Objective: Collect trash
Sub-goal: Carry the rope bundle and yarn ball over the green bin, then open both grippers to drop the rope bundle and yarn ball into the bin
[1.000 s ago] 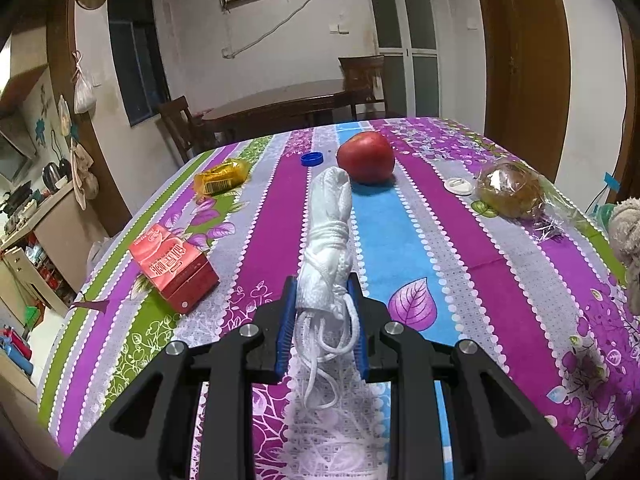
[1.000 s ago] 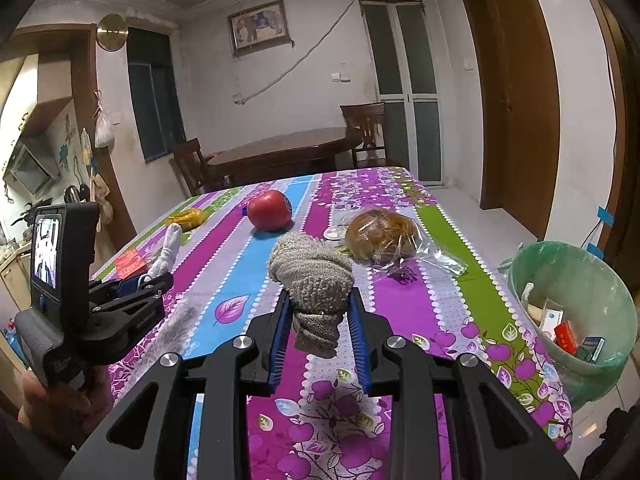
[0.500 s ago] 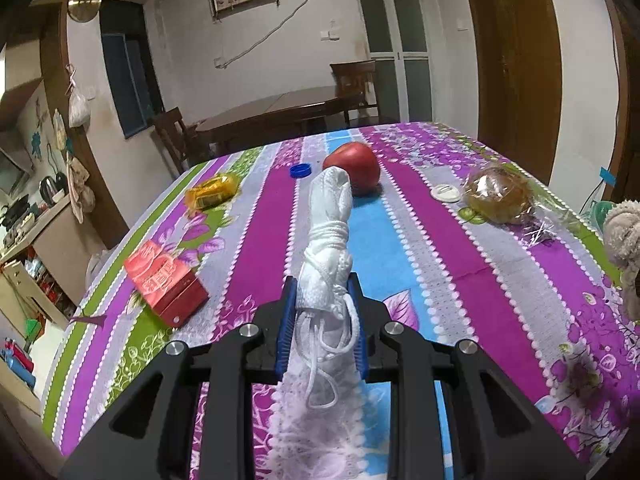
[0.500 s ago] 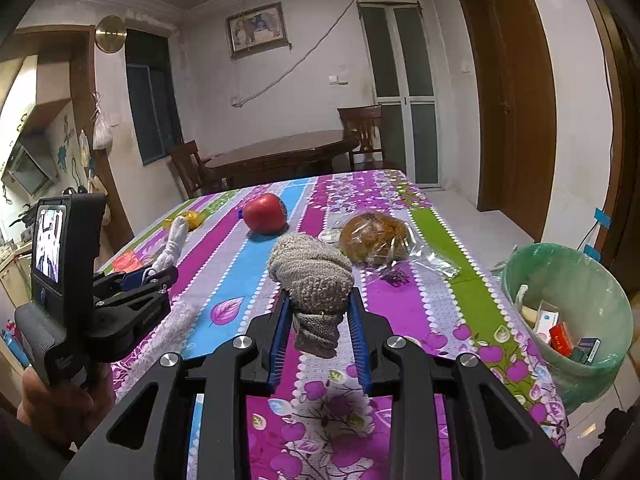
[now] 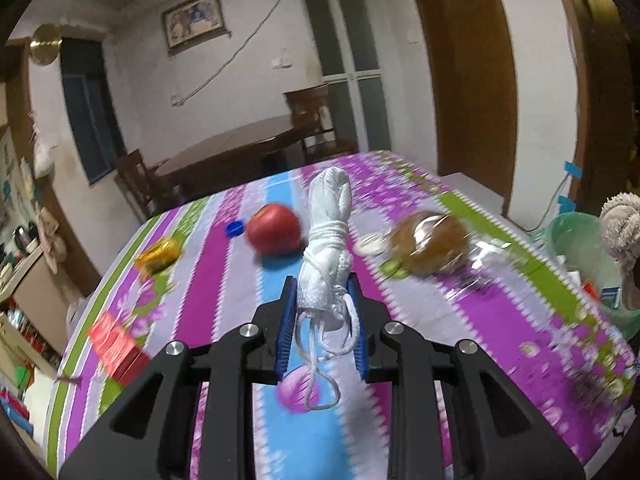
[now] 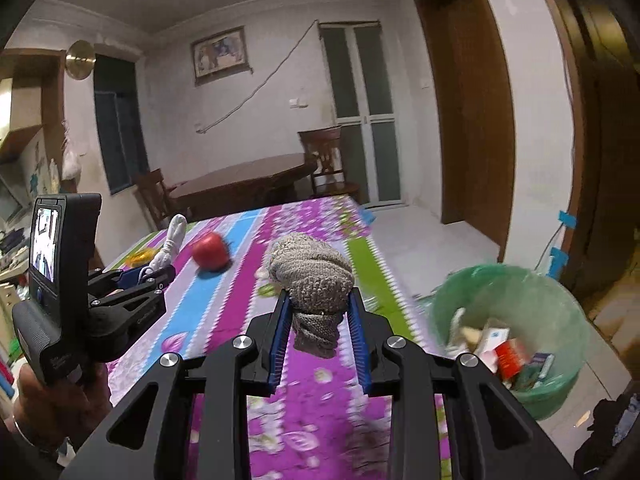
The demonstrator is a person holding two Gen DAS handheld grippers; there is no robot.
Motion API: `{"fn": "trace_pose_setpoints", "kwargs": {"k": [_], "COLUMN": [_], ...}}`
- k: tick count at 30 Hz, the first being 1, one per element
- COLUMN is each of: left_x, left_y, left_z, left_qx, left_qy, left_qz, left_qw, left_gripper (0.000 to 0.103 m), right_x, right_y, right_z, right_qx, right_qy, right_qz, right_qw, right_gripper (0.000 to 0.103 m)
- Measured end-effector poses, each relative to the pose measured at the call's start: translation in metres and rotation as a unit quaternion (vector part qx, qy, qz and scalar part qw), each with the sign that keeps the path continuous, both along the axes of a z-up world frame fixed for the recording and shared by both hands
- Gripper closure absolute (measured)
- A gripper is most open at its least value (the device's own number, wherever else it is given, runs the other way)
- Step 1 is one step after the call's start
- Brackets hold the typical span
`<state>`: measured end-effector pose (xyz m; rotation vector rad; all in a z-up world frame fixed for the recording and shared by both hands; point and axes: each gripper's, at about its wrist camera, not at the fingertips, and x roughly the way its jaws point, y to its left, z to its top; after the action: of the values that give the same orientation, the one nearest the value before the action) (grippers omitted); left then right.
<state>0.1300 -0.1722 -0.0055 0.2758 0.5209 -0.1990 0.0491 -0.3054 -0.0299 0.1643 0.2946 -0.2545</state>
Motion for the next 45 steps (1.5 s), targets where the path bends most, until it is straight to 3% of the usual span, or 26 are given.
{"fn": "trace_pose_setpoints", "kwargs": {"k": [11, 16, 23, 28, 33, 35, 36, 38, 45], "left_x": [0.002, 0.001, 0.014, 0.025, 0.027, 0.024, 0.023, 0.024, 0.025], "left_y": [-0.093, -0.150, -0.208, -0.239, -0.258, -0.263, -0.265, -0.267, -0.252], "left_z": [0.013, 0.006, -0.012, -0.030, -0.039, -0.043, -0.046, -0.052, -0.051], "left_qx": [0.005, 0.011, 0.018, 0.013, -0.002, 0.004, 0.011, 0.027, 0.031], "left_qy": [-0.009, 0.022, 0.100, 0.172, 0.203, 0.198, 0.198, 0.192, 0.168], "left_qz": [-0.094, -0.176, -0.293, -0.376, -0.414, -0.425, -0.428, -0.412, -0.383], "left_qw": [0.9955, 0.9841, 0.9507, 0.9104, 0.8873, 0.8833, 0.8817, 0.8902, 0.9078], "left_gripper": [0.080, 0.080, 0.079, 0.080, 0.079, 0.077, 0.066, 0.043, 0.042], "right_x": [-0.036, -0.051, -0.062, -0.063, -0.061, -0.054, -0.049, -0.035, -0.028], "right_y": [-0.105, -0.153, -0.222, -0.265, -0.285, -0.294, -0.293, -0.295, -0.282], "right_z": [0.031, 0.039, 0.035, 0.028, 0.014, 0.007, 0.003, -0.009, -0.025], "right_qx": [0.015, 0.013, 0.026, 0.052, 0.082, 0.092, 0.095, 0.095, 0.101], "right_qy": [-0.015, 0.005, 0.060, 0.083, 0.094, 0.100, 0.107, 0.120, 0.112], "right_qz": [-0.082, -0.116, -0.147, -0.156, -0.151, -0.148, -0.143, -0.143, -0.153], "right_qw": [0.996, 0.993, 0.987, 0.983, 0.981, 0.980, 0.979, 0.978, 0.977], "right_gripper": [0.074, 0.073, 0.073, 0.073, 0.073, 0.072, 0.071, 0.061, 0.059]}}
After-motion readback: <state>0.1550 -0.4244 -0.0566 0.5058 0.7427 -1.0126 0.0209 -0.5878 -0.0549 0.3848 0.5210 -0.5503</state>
